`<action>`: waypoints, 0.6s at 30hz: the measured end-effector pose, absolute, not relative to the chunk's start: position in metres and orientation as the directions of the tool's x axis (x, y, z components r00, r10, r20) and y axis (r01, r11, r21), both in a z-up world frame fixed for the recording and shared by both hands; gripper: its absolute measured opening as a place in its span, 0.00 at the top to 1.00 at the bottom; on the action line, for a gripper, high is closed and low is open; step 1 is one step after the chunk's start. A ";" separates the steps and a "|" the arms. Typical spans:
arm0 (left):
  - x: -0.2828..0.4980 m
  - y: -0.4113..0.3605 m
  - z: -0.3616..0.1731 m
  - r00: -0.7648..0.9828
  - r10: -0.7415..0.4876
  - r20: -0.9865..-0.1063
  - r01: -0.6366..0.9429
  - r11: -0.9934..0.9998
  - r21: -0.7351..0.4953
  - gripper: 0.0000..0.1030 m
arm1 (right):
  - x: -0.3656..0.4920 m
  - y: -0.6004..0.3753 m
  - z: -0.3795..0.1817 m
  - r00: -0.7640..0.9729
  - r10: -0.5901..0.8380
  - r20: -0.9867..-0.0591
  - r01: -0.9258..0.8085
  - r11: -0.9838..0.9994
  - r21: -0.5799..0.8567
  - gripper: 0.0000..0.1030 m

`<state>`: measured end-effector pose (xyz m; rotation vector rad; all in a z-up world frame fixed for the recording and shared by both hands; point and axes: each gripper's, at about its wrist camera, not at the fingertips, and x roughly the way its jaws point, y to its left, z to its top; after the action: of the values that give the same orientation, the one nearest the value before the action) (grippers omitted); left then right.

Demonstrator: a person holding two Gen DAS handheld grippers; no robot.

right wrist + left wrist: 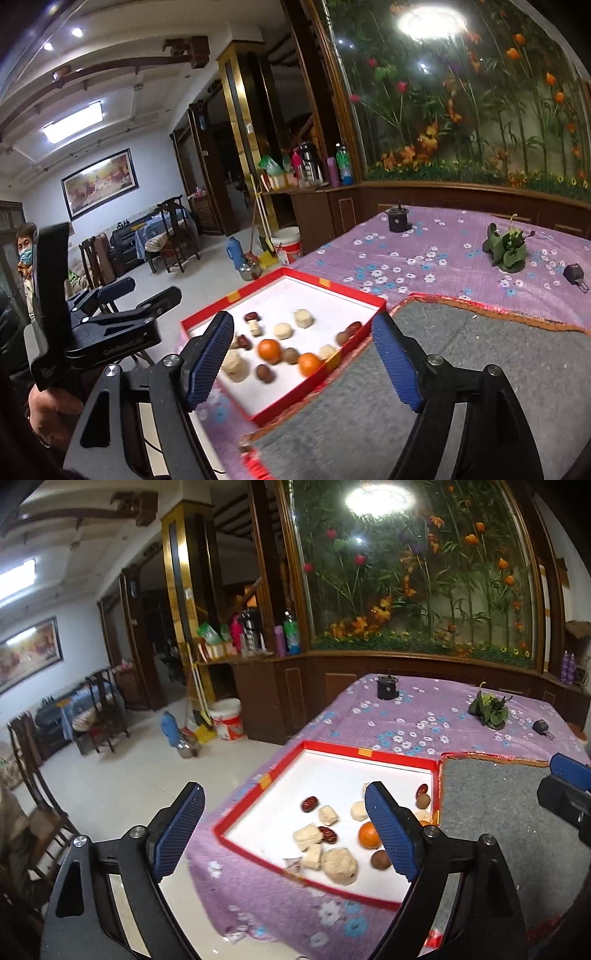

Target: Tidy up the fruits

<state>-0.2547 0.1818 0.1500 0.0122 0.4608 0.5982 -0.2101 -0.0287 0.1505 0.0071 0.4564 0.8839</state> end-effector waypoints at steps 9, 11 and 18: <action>-0.320 0.192 0.200 0.710 0.660 -0.245 -0.650 0.749 0.132 0.00 | -0.258 -0.027 0.167 0.579 0.754 -0.311 -0.766 0.633 0.107 0.19; -0.327 0.194 0.207 0.706 0.673 -0.222 -0.661 0.738 0.134 0.00 | -0.261 -0.029 0.170 0.566 0.769 -0.298 -0.774 0.620 0.129 0.17; -0.328 0.199 0.211 0.714 0.658 -0.237 -0.649 0.750 0.129 0.00 | -0.260 -0.019 0.168 0.548 0.775 -0.316 -0.779 0.610 0.144 0.17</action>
<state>-0.3280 0.1992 0.2108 0.0375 0.2773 0.7241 -0.2605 -0.0185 0.1685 -0.0142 0.3673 0.9204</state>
